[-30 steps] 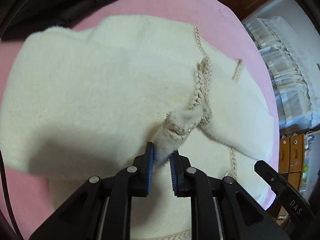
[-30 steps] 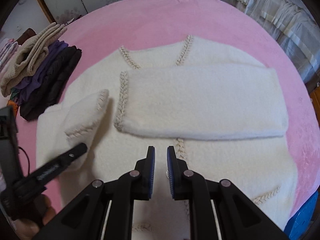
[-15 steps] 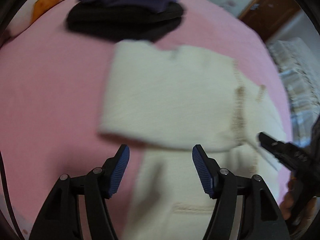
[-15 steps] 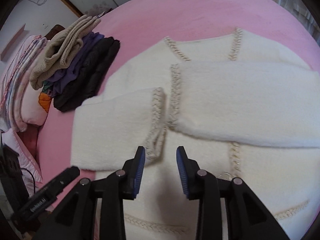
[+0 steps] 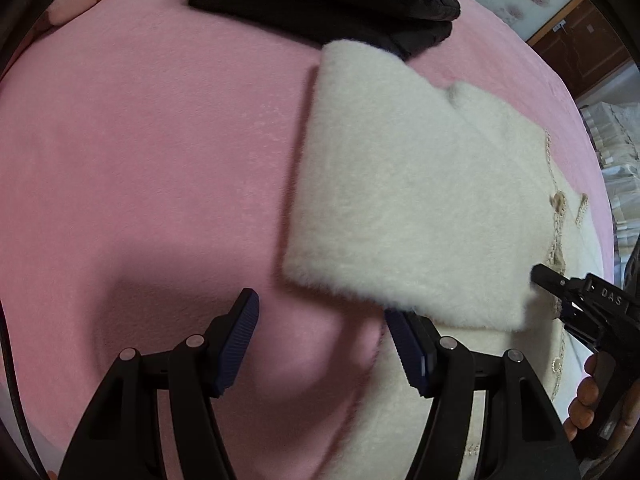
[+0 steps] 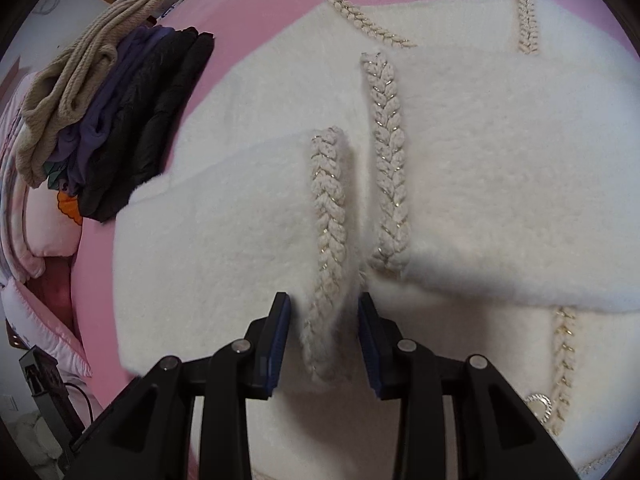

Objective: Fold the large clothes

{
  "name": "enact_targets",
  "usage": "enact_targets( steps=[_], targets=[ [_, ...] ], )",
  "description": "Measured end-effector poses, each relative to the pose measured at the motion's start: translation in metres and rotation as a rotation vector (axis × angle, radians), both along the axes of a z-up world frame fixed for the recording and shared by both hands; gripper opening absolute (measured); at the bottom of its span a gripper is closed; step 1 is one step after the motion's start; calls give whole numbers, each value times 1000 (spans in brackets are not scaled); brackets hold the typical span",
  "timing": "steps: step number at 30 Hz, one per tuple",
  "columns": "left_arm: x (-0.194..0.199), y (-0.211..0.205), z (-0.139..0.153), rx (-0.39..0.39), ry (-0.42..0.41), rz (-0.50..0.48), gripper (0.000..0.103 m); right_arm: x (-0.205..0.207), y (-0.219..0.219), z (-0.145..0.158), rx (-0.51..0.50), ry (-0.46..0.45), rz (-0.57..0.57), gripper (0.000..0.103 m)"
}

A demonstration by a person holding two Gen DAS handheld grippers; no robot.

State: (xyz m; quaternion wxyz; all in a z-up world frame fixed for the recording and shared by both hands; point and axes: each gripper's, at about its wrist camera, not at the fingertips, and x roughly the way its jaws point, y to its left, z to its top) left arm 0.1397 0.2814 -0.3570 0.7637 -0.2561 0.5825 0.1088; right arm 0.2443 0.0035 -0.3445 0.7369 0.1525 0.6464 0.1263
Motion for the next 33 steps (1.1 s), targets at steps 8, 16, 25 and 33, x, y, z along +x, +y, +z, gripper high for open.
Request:
enact_targets(
  steps=[8,16,25,33],
  targets=[
    [7,-8,0,-1,11,-9,64,-1,17,14,-27,-98,122,12],
    [16,-25,2,26,15,-12,64,-10,10,79,71,-270,159,9],
    [32,-53,15,63,-23,-4,64,-13,-53,195,58,-573,81,9],
    [60,-79,5,87,25,15,43,-25,-158,163,-92,-517,-167,9]
  ],
)
